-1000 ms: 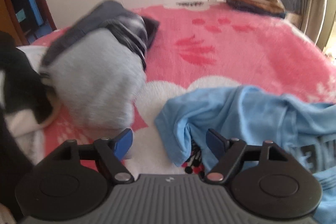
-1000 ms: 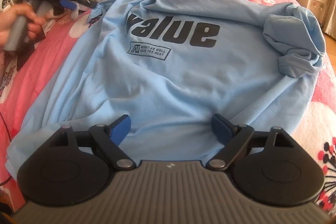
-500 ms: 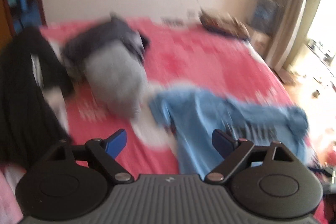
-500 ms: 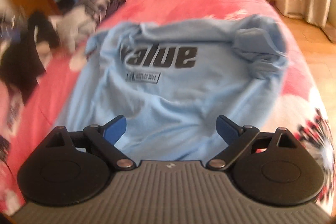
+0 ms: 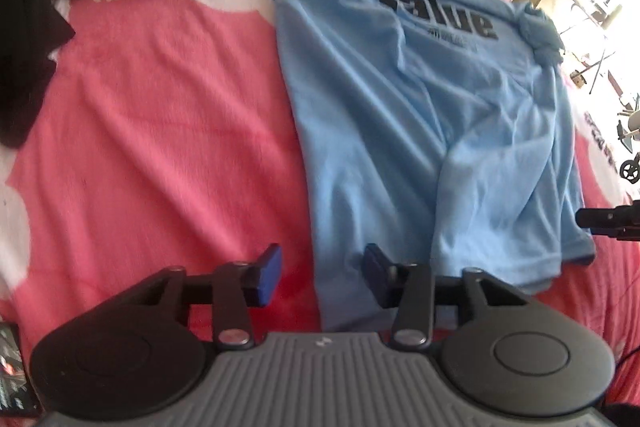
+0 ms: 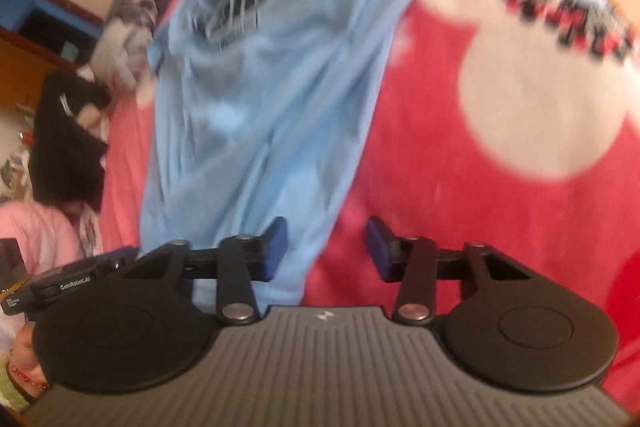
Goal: Fold clothes
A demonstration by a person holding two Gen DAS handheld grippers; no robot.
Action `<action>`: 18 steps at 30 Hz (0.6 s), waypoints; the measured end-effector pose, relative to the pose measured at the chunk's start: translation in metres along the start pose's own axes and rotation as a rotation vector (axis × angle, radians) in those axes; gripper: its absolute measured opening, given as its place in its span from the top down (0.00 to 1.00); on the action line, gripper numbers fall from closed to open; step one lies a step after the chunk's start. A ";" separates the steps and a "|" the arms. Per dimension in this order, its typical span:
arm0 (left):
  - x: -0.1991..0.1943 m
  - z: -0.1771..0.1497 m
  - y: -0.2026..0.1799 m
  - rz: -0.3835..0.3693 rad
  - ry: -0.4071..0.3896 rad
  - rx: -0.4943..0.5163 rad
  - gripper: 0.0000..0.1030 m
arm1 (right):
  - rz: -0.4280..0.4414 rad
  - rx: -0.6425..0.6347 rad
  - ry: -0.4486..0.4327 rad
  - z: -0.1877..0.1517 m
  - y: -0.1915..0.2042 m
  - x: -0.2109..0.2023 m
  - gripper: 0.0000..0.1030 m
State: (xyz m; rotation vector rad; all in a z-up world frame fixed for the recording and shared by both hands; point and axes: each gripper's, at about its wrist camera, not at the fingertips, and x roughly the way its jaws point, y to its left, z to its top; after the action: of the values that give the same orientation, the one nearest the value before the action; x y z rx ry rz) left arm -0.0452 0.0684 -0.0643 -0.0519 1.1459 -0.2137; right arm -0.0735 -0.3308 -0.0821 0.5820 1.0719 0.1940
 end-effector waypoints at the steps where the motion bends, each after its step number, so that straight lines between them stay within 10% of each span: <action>1: 0.003 -0.002 -0.001 0.008 -0.001 0.004 0.66 | -0.004 -0.005 0.000 -0.002 0.001 -0.002 0.73; 4: 0.005 -0.002 -0.003 0.027 -0.012 0.032 0.74 | -0.015 -0.022 0.000 -0.007 0.002 -0.007 0.98; 18: 0.007 0.000 -0.005 0.013 -0.001 0.045 0.87 | -0.251 -0.053 -0.121 0.000 -0.031 -0.096 0.99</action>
State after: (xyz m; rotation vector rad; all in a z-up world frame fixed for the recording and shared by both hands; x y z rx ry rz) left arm -0.0431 0.0624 -0.0698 -0.0045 1.1397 -0.2283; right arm -0.1235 -0.3979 -0.0247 0.4020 1.0090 -0.0317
